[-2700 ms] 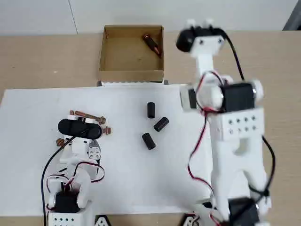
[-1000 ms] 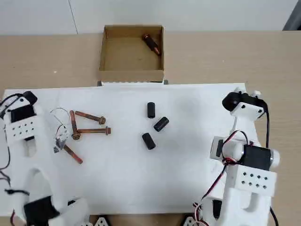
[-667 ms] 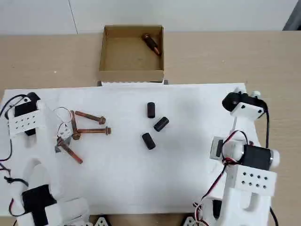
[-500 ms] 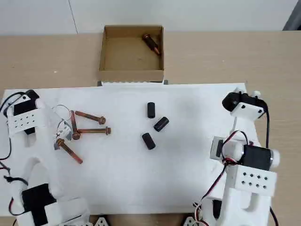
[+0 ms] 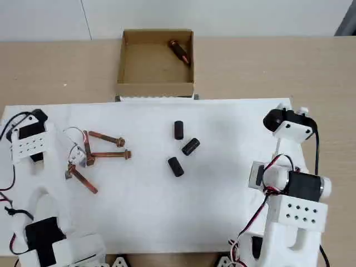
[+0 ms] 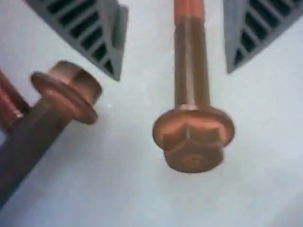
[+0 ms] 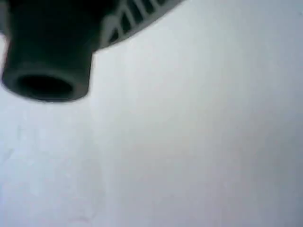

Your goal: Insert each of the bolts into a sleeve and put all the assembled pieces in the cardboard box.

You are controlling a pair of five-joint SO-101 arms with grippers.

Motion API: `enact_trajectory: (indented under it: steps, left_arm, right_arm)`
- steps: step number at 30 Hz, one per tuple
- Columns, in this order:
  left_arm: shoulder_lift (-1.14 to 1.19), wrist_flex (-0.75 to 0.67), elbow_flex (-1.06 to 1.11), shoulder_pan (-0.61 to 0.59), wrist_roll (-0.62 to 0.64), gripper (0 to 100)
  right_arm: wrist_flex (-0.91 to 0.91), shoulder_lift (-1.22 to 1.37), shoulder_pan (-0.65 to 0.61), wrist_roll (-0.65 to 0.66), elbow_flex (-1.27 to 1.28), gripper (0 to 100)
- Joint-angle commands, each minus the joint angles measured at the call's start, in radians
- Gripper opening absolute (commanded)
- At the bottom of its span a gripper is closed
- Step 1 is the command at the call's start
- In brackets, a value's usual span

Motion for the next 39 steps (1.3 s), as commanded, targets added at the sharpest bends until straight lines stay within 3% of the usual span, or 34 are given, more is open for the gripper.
enact_trajectory:
  steps: [1,14,22,27,39]
  left_arm:
    - [-0.005,-0.051,0.022,-0.005,0.002,14]
    - [-0.005,-0.189,0.127,-0.005,0.002,14]
    - [-0.005,-0.193,0.137,-0.005,0.005,14]
    - [-0.005,-0.193,0.137,-0.005,0.005,0]
    - [-0.035,-0.15,0.105,0.002,0.002,0]
  right_arm:
    - [-0.022,-0.013,0.008,-0.009,-0.005,0.4]
    - [-0.022,-0.013,0.01,-0.006,-0.005,0.4]
    - [-0.022,-0.013,0.01,-0.005,-0.005,0.4]
    - [-0.022,-0.013,0.01,-0.005,-0.005,0.4]
    - [-0.022,-0.021,0.005,-0.003,-0.012,0.4]
